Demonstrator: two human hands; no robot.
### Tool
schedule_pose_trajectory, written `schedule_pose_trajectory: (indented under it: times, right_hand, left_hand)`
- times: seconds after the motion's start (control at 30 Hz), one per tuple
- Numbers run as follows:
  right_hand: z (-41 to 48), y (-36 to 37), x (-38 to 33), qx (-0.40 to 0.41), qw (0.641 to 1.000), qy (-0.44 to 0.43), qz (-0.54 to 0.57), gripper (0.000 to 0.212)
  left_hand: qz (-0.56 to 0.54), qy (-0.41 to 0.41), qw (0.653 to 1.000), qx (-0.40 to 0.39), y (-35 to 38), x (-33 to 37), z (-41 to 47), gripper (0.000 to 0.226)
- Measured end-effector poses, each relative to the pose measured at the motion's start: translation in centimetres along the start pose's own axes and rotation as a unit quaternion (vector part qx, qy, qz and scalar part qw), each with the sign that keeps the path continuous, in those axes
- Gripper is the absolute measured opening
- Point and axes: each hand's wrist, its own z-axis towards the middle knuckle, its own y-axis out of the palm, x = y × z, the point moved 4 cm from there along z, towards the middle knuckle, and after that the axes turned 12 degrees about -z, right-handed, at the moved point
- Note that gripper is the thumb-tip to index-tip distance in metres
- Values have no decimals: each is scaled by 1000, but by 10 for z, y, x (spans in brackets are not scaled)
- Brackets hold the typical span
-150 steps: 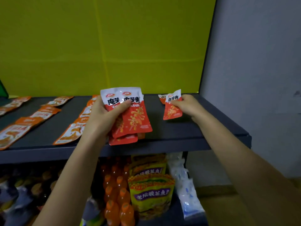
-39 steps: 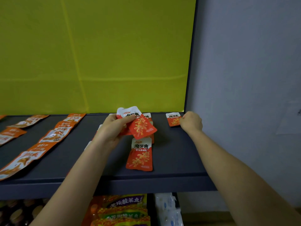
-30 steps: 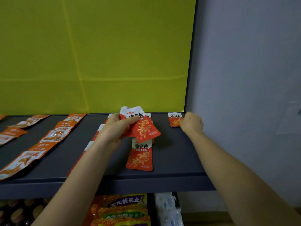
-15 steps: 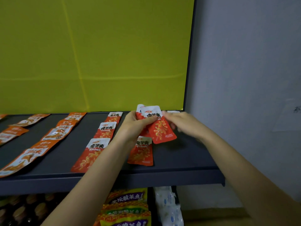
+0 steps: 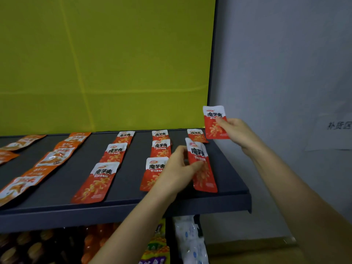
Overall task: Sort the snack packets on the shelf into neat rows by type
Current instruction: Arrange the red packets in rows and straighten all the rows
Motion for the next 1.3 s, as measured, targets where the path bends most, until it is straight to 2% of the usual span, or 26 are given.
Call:
schedule_pose_trajectory:
  times: [0.1, 0.27, 0.43, 0.67, 0.87, 1.1, 1.17, 1.27, 1.3]
  right_hand:
    - [13, 21, 5, -4, 998, 15, -60, 46]
    - [18, 48, 20, -27, 989, 24, -143, 48]
    - [17, 57, 29, -33, 978, 23, -203, 49]
    - [15, 57, 30, -45, 938, 19, -344, 48]
    - [13, 52, 27, -40, 908, -1, -418, 57]
    - [7, 49, 18, -17, 883, -22, -468, 59]
    - [5, 49, 16, -10, 875, -33, -483, 60]
    - [5, 48, 15, -12, 869, -42, -493, 59]
    - [5, 48, 14, -18, 869, -45, -493, 57]
  left_hand:
    - [93, 20, 995, 9, 2, -7, 0, 25]
    - [211, 65, 975, 15, 1, -9, -2, 34]
    - [276, 93, 957, 18, 5, -11, -2, 45]
    - [415, 110, 902, 38, 14, -18, 1, 52]
    - [482, 145, 862, 60, 22, -14, 1, 48]
    - [513, 154, 843, 41, 23, -15, 3, 45]
    - [529, 161, 833, 37, 23, -17, 3, 48]
    - [549, 160, 819, 38, 25, -19, 2, 64]
    - [548, 157, 821, 39, 25, -19, 3, 61]
